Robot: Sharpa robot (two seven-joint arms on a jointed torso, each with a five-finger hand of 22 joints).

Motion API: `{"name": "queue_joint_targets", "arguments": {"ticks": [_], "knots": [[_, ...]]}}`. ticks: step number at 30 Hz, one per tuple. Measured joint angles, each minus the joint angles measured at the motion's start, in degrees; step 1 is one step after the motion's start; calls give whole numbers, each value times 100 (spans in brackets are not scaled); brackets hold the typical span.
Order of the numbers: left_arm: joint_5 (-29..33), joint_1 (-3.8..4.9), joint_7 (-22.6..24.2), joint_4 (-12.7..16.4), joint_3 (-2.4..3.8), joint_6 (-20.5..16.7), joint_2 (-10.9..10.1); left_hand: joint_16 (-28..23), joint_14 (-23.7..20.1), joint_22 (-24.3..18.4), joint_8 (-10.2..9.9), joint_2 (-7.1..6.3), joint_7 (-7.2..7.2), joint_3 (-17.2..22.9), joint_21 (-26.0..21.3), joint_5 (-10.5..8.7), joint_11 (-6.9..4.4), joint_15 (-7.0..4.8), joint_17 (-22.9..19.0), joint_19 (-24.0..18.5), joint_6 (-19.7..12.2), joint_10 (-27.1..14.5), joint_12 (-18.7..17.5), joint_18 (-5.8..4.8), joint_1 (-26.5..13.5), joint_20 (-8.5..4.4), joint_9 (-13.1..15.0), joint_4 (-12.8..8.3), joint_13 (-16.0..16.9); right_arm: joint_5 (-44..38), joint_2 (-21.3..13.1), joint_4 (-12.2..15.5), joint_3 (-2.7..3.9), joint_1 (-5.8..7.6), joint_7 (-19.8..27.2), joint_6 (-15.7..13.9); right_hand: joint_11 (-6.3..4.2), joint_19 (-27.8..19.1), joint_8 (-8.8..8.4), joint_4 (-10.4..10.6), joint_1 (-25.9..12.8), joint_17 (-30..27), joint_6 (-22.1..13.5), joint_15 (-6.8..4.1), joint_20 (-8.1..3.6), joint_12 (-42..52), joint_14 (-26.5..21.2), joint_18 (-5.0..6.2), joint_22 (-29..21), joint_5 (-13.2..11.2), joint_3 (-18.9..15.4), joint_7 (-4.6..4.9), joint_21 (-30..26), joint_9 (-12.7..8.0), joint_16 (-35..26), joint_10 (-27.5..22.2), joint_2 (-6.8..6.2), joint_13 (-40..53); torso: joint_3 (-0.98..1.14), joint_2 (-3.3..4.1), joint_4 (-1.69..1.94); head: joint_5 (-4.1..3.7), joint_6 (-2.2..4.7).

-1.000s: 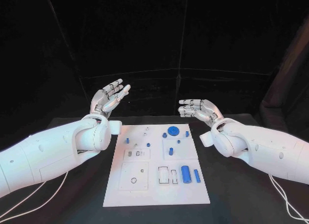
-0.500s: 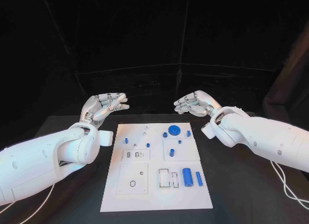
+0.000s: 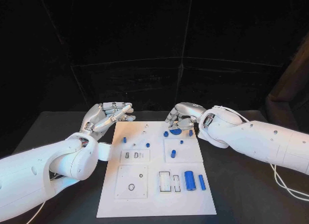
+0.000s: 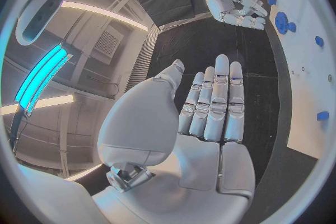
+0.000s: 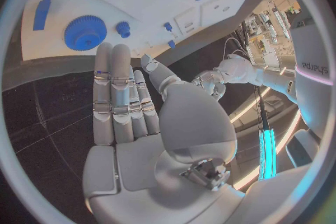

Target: Assemble the parts on the task board

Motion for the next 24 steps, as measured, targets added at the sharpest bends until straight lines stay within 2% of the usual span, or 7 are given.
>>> {"name": "queue_joint_targets", "arguments": {"ticks": [6, 11, 16, 24], "knots": [[-41, -7, -29, 36, -7, 65, 4, -81, 0, -30, -44, 26, 0, 6, 0, 0, 0, 0, 39, 21, 0, 0, -99, 0, -26, 19, 0, -39, -20, -685, 77, 20, 0, 6, -282, 177, 41, -46, 0, 10, -31, 292, -30, 0, 20, 0, 0, -1, 185, 0, 87, -19, 287, 0, 398, -159, -31, -1, -14, 103, 30, -30, 14], [-55, -9, -39, 57, -9, 97, 10, -112, -17, -44, -74, 26, 0, 7, -32, 0, 4, 16, 52, 21, 0, -4, -132, 0, -26, 19, -5, -38, -26, -941, 114, 26, 2, 9, -400, 297, 48, -95, 0, 34, -60, 597, -97, 0, 51, 0, 0, -1, 308, -30, 135, -25, 486, -1, 747, -250, -60, -1, -19, 152, 38, -43, 22], [-65, -10, -53, 61, -12, 136, 15, -127, -22, -50, -108, 26, 0, 23, -32, 0, 22, 21, 60, 21, 0, -22, -150, 0, -26, 19, -5, -54, -26, -1127, 165, 7, 3, 10, -495, 419, 48, -138, 0, 57, -60, 1385, -103, 0, 50, 0, 0, -2, 473, -30, 190, -19, 752, -1, 1502, -290, -60, -1, -21, 185, 45, -45, 12], [-71, -10, -64, 29, -13, 179, 17, -135, -22, -57, -108, 47, 0, 23, -32, 0, 22, 21, 68, 21, 0, -22, -159, 0, -47, 19, -5, -54, -26, -1289, 250, -37, 4, 11, -564, 551, 49, -211, 0, 85, -60, 2122, -103, 0, 62, 0, -1, -1, 674, -30, 313, -19, 1073, -1, 2210, -290, -60, -1, -25, 202, 58, -38, 1]]}}
